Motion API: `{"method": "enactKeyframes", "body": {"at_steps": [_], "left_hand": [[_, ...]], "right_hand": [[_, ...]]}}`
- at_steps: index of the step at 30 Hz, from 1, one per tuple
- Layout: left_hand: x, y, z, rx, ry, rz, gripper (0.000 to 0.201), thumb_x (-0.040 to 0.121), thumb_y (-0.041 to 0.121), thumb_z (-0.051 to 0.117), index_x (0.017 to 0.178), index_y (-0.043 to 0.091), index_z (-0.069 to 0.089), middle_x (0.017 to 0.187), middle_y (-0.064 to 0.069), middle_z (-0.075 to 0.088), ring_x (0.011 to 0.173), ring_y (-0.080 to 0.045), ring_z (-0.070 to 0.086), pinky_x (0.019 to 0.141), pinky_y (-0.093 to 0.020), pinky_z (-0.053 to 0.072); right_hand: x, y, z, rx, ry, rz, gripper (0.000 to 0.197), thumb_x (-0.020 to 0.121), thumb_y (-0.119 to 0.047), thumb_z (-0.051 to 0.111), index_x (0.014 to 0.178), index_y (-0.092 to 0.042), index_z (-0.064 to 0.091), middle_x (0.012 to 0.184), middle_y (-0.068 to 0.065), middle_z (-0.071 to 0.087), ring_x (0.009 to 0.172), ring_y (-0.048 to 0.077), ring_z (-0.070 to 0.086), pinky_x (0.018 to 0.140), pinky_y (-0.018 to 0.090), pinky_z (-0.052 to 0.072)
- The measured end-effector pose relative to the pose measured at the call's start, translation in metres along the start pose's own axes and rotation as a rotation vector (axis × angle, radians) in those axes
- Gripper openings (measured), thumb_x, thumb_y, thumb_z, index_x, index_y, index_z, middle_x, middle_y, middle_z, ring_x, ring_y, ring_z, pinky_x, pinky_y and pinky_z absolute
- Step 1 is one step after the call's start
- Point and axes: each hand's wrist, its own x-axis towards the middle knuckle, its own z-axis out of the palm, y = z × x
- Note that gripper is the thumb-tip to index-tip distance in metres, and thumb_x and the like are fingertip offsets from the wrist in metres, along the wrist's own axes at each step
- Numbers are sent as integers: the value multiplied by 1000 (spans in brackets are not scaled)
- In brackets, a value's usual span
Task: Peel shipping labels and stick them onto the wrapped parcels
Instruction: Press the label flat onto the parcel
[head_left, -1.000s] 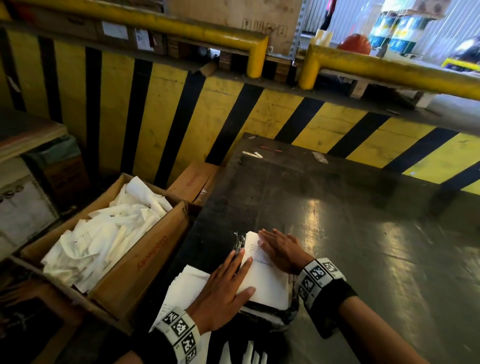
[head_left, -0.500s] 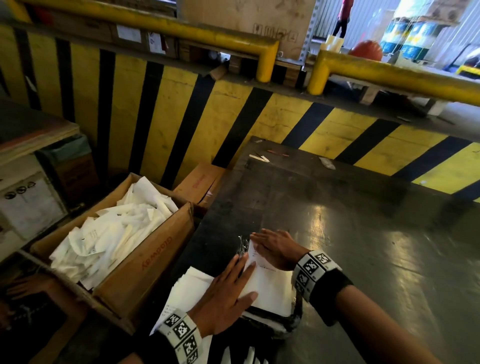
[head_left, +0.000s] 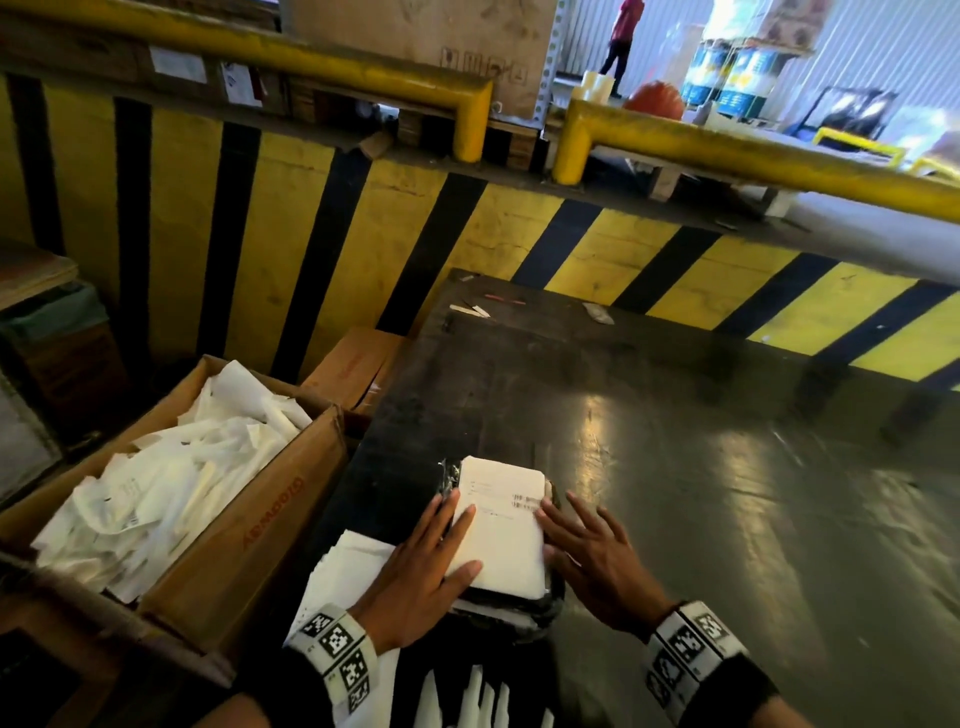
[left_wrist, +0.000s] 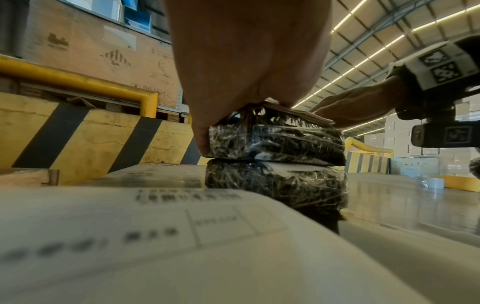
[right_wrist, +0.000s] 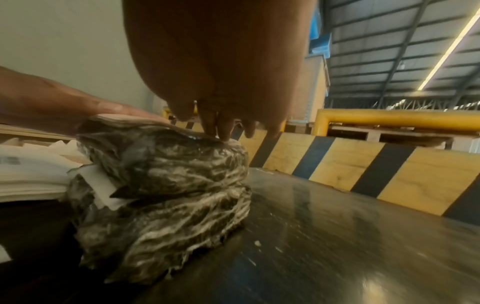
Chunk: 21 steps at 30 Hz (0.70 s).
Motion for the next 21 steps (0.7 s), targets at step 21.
{"method": "enactKeyframes", "body": {"at_steps": [21], "left_hand": [[2, 0, -2, 44, -9, -11, 114, 54, 91, -11, 149, 27, -5, 156, 8, -20, 136, 0, -24, 118, -44, 12]], "right_hand": [[-33, -67, 18, -62, 184, 237, 71, 95, -47, -4, 133, -21, 50, 141, 0, 49, 134, 25, 40, 112, 43, 22]]}}
